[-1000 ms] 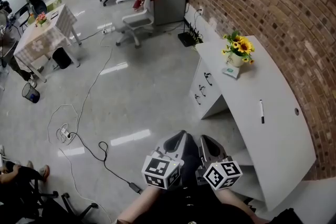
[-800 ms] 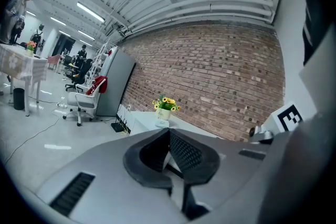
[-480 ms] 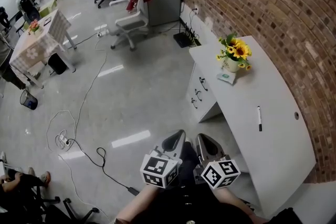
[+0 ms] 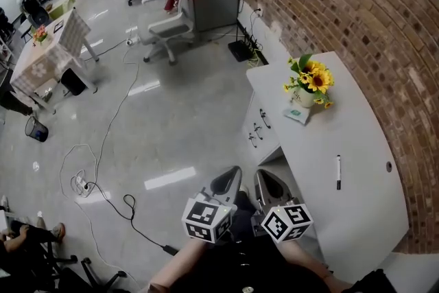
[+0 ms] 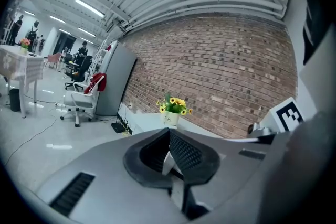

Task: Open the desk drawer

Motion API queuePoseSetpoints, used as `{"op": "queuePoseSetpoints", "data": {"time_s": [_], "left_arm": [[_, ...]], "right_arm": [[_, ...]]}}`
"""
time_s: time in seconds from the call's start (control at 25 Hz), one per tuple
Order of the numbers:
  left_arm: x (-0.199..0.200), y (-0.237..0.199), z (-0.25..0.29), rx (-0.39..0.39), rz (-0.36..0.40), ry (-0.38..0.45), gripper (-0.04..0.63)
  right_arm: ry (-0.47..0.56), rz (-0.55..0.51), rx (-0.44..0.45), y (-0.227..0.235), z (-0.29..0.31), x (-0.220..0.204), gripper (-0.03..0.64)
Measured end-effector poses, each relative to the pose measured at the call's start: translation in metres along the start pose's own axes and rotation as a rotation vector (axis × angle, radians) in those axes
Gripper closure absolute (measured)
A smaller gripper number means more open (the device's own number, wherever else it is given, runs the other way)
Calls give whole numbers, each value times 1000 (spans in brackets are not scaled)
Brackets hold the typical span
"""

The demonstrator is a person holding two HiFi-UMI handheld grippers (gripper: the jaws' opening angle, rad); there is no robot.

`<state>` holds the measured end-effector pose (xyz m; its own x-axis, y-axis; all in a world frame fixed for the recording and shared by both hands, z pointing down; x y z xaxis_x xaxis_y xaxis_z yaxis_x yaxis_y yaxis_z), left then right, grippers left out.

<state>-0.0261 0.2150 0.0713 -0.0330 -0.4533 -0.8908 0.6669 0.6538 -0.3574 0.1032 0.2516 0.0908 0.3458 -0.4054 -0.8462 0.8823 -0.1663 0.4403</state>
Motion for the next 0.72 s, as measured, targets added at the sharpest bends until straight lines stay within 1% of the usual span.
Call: {"op": "queuePoseSetpoints", "data": {"time_s": [0.32, 0.52, 0.72], "left_arm": [[20, -15, 42, 0, 9, -1, 588], [26, -22, 61, 7, 11, 4, 587], [27, -39, 75, 27, 33, -14, 588]], "right_arm": [[18, -14, 6, 28, 38, 31, 603], [31, -21, 6, 42, 56, 44, 603], [41, -30, -12, 52, 75, 49, 603]]}}
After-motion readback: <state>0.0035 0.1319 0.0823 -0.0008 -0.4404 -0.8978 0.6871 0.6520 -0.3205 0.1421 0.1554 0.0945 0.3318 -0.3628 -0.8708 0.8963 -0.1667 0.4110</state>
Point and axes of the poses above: the fingertips, and each gripper's own axes: z forward along the fingers, y to its right, x out of its top, the point moved 7 cm from there along -z, backward along the fingers, and after that the axes turned 1 degree about -y, right-handed, at the moved point
